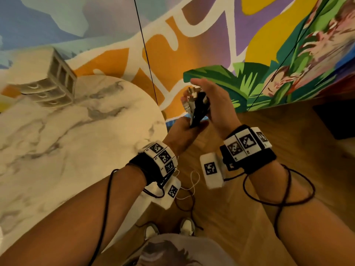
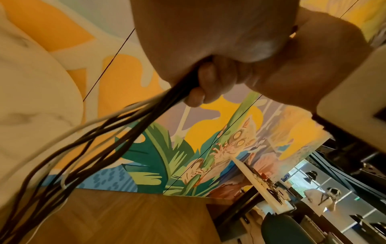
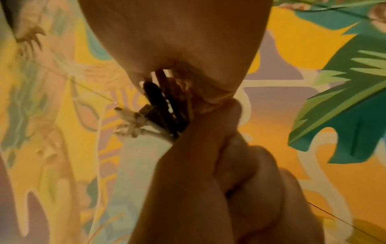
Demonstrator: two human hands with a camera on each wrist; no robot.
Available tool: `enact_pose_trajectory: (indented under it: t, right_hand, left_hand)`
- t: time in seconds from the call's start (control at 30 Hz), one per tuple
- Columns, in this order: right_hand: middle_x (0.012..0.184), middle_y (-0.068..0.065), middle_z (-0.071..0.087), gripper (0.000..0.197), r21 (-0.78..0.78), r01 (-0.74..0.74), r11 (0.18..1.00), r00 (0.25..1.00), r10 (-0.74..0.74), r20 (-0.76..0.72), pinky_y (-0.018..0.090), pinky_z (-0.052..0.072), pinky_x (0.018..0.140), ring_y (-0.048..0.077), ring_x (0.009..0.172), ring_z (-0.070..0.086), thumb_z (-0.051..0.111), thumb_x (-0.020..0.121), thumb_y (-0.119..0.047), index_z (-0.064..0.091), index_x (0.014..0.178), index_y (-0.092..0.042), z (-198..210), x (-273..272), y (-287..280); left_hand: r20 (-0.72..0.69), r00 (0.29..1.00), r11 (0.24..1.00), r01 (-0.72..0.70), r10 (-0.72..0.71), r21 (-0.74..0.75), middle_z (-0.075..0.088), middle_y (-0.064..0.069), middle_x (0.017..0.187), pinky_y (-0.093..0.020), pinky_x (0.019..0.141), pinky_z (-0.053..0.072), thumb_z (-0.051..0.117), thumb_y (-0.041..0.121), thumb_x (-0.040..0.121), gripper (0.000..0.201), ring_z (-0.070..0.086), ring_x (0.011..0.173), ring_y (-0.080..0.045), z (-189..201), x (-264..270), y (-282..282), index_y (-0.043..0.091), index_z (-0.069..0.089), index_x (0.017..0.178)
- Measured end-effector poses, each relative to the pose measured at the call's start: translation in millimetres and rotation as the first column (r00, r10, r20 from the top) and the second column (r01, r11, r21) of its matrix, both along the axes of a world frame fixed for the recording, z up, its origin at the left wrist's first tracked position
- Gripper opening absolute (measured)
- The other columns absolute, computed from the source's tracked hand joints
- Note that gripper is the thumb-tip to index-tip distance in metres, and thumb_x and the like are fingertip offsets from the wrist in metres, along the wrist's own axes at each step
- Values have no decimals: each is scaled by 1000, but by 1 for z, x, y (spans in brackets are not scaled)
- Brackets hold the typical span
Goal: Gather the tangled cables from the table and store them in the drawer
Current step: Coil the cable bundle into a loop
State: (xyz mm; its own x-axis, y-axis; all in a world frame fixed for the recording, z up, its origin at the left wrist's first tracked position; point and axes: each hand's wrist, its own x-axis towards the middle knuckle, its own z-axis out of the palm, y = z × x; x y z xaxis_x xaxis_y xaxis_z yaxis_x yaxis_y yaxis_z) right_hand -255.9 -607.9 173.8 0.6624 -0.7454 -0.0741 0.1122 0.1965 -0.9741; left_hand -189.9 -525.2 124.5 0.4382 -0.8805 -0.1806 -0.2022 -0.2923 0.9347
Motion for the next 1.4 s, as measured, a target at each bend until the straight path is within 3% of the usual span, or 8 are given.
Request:
enact_pose_trajectory:
  t: [0.13,0.27,0.43,0.7,0.83,1.07,1.23,1.4]
  right_hand:
    - [102,13,68,24,-247,3,969,997,-21,-70,41,53,89,28,97,65,43,99,-18,65,104,-12,-8,6,12]
    - [103,15,67,28,-242,21,970,998,-35,-52,41,53,90,26,96,65,40,100,-18,67,99,-14,-13,11,22]
    - [105,9,70,45,-275,-43,961,997,25,-67,30,53,86,20,98,67,29,103,-33,66,109,-8,5,16,16]
    - [100,-1,72,46,-601,-232,765,918,-32,-395,33,51,89,12,92,66,32,101,-37,72,103,-15,2,21,24]
    - [106,-4,71,51,-431,-280,858,926,124,-355,12,44,88,1,96,64,27,103,-39,73,104,-15,-2,13,26]
    - [115,3,69,68,-242,-216,946,968,175,-183,33,37,108,10,112,62,7,100,-49,62,120,-13,11,18,21]
    - [111,2,70,66,-264,-343,901,906,244,-345,26,37,99,9,109,62,8,102,-44,65,118,-15,12,23,37]
    - [114,1,69,61,-295,-313,903,919,209,-334,29,39,102,7,111,60,15,102,-45,65,118,-13,9,19,43]
  left_hand:
    - [82,994,997,-71,68,33,52,4,60,-24,55,38,53,21,94,20,47,53,-11,-5,12,0,27,55,75]
    - [195,977,994,-97,87,43,65,-3,93,-16,70,43,56,20,93,23,53,78,-10,-2,18,-6,15,63,113]
    - [94,988,991,-117,124,-70,69,-13,94,-43,79,51,64,18,87,16,63,85,-26,5,17,8,16,68,103]
    - [142,984,992,-115,105,60,59,-3,76,-29,65,45,62,14,87,9,55,73,-18,16,23,14,16,59,80]
    - [84,991,994,-104,101,34,68,-11,96,-36,81,52,66,14,85,20,64,91,-26,9,26,22,4,66,102]
    - [98,994,999,-46,47,-19,59,12,94,4,68,36,63,19,89,25,53,72,14,7,25,31,23,64,113]
    - [64,998,999,-22,20,24,69,-12,98,-38,84,52,66,17,86,18,64,86,-21,13,20,35,13,65,104]
    - [86,993,992,-85,77,91,69,-17,97,-51,85,51,67,20,84,21,64,90,-32,12,19,37,9,66,102]
